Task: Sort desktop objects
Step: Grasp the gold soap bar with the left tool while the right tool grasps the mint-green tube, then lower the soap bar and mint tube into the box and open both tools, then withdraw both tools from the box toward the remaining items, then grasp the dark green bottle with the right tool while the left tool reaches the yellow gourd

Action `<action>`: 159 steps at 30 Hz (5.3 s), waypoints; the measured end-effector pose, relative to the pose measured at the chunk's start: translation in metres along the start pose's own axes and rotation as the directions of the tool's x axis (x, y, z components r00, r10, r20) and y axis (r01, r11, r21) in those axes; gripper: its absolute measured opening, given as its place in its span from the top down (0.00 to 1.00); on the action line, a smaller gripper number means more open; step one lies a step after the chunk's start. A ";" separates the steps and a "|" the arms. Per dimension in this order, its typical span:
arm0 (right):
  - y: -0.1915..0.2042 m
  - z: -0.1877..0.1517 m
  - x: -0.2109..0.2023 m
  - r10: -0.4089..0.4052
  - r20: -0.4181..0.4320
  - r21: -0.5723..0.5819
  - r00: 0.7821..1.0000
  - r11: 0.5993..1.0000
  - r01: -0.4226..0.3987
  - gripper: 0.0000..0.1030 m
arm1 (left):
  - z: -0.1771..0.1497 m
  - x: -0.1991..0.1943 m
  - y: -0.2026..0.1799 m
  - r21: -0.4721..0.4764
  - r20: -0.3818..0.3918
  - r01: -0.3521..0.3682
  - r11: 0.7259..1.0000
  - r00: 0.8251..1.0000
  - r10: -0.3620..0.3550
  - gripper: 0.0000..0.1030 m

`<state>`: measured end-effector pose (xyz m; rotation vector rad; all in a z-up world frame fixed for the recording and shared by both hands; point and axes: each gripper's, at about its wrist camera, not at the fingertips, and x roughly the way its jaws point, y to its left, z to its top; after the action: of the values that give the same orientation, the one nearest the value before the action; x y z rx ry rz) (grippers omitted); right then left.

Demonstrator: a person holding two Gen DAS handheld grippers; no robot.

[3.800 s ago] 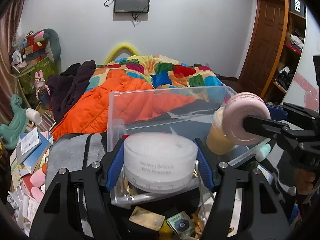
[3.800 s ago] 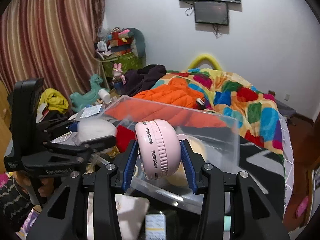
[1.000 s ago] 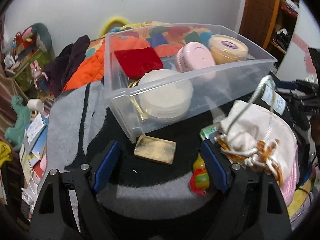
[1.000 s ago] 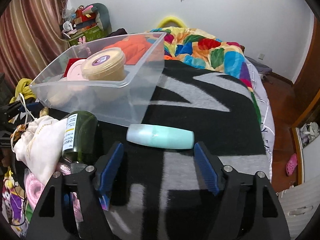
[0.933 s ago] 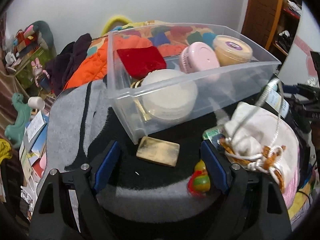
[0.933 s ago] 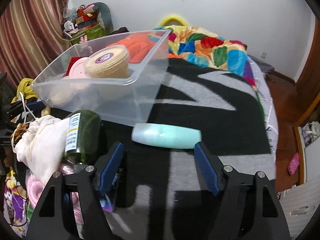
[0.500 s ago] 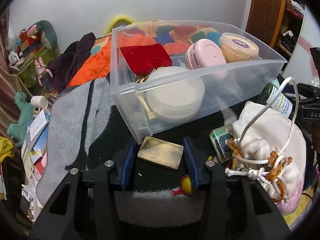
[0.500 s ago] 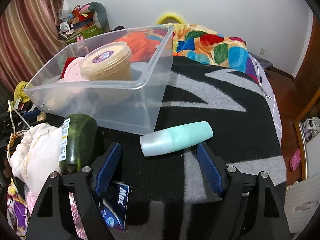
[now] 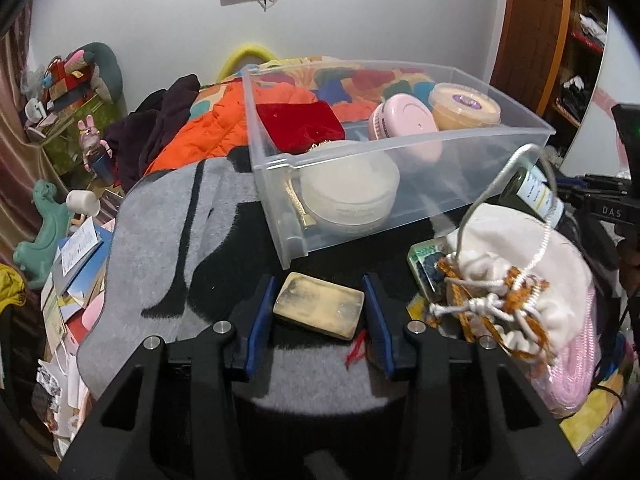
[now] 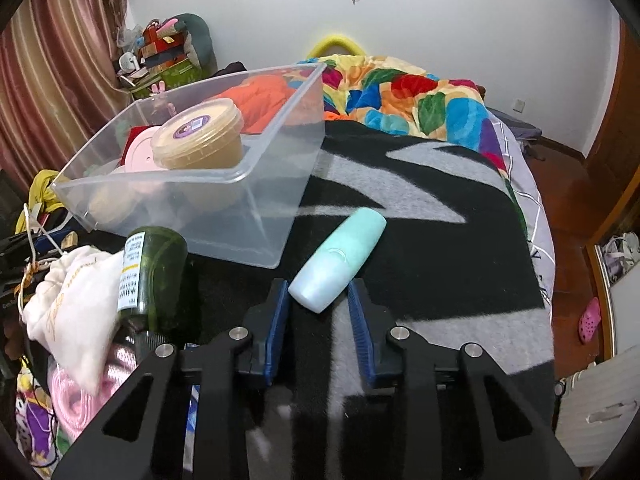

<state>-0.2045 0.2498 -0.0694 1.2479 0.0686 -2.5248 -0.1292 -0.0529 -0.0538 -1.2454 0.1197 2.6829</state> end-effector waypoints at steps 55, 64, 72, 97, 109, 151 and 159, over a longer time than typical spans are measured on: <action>0.046 0.068 -0.017 0.025 0.213 0.015 0.977 0.999 -0.029 0.78 | 0.065 -0.002 -0.002 -0.069 0.204 0.035 0.997 0.979 -0.020 0.58; 0.052 0.063 -0.009 -0.010 0.195 -0.009 0.981 1.000 0.012 0.78 | 0.064 0.000 -0.006 -0.059 0.201 0.035 0.998 0.979 -0.022 0.55; 0.055 0.060 -0.011 0.012 0.181 -0.020 0.983 1.000 -0.009 0.68 | 0.065 -0.001 -0.006 -0.066 0.191 0.031 0.997 0.981 -0.017 0.53; 0.061 0.027 -0.042 0.049 0.197 -0.029 0.979 0.999 -0.044 0.47 | 0.036 -0.054 -0.015 -0.029 0.226 0.017 0.999 0.974 -0.010 0.18; 0.050 0.002 -0.024 0.088 0.094 -0.008 0.992 0.996 -0.088 0.47 | 0.002 -0.042 0.012 -0.030 0.082 -0.039 0.999 0.996 0.041 0.15; 0.064 -0.001 -0.021 0.133 0.097 -0.068 0.986 0.990 -0.127 0.63 | -0.012 -0.014 -0.009 -0.007 0.003 0.073 0.997 0.997 -0.073 0.79; 0.042 0.002 -0.046 0.150 0.161 0.012 0.975 0.988 -0.154 0.63 | -0.002 -0.039 0.016 -0.093 0.095 0.080 0.992 0.993 -0.071 0.79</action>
<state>-0.1674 0.2214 -0.0281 1.0129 -0.0918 -2.4881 -0.1059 -0.0736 -0.0253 -1.1267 -0.0701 2.7027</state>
